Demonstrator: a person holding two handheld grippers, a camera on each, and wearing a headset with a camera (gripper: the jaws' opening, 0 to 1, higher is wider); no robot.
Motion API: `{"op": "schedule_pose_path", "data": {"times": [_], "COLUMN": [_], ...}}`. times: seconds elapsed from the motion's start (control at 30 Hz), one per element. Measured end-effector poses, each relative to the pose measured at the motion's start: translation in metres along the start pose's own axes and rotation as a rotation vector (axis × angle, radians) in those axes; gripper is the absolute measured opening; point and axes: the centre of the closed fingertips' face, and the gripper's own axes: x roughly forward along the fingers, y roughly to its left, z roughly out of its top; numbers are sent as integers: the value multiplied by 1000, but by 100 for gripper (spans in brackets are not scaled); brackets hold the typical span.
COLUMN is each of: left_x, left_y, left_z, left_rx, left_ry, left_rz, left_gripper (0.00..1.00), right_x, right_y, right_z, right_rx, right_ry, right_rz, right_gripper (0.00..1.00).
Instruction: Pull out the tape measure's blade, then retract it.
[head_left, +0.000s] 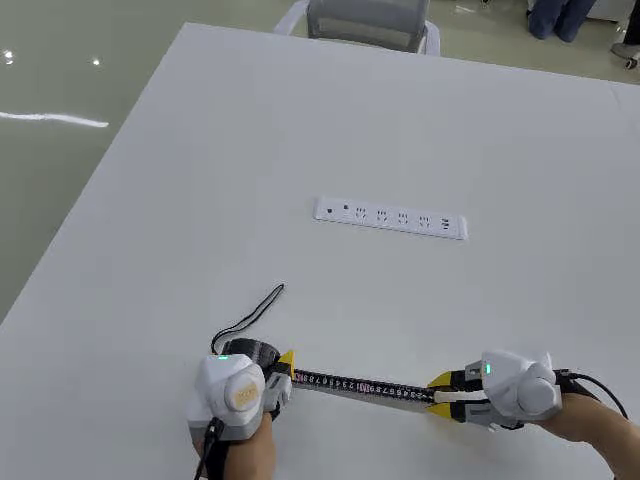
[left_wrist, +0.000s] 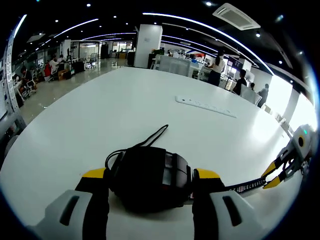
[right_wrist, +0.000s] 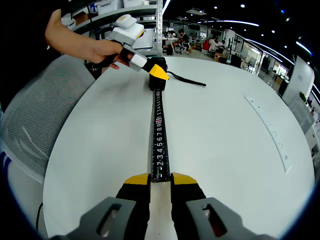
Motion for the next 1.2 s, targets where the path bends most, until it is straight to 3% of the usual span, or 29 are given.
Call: {"op": "schedule_pose_path", "data": {"times": [0.3, 0.6, 0.77, 0.93, 1.2], "left_x": [-1, 0, 0, 1, 1], "left_y": [0, 0, -1, -2, 0], "left_z": [0, -1, -1, -4, -3], "left_rx": [40, 53, 55, 111, 87], "left_ry": [5, 31, 24, 23, 9], "left_rz": [3, -9, -11, 4, 9], "left_gripper": [64, 64, 64, 66, 65], "right_x": [0, 0, -1, -1, -3], "right_y": [1, 1, 0, 0, -1], "right_z": [0, 0, 2, 2, 4], "right_rx": [-2, -5, -7, -6, -4], "right_ry": [4, 7, 5, 4, -2], "right_rz": [1, 2, -2, -3, -12], "right_gripper": [14, 14, 14, 14, 14]}}
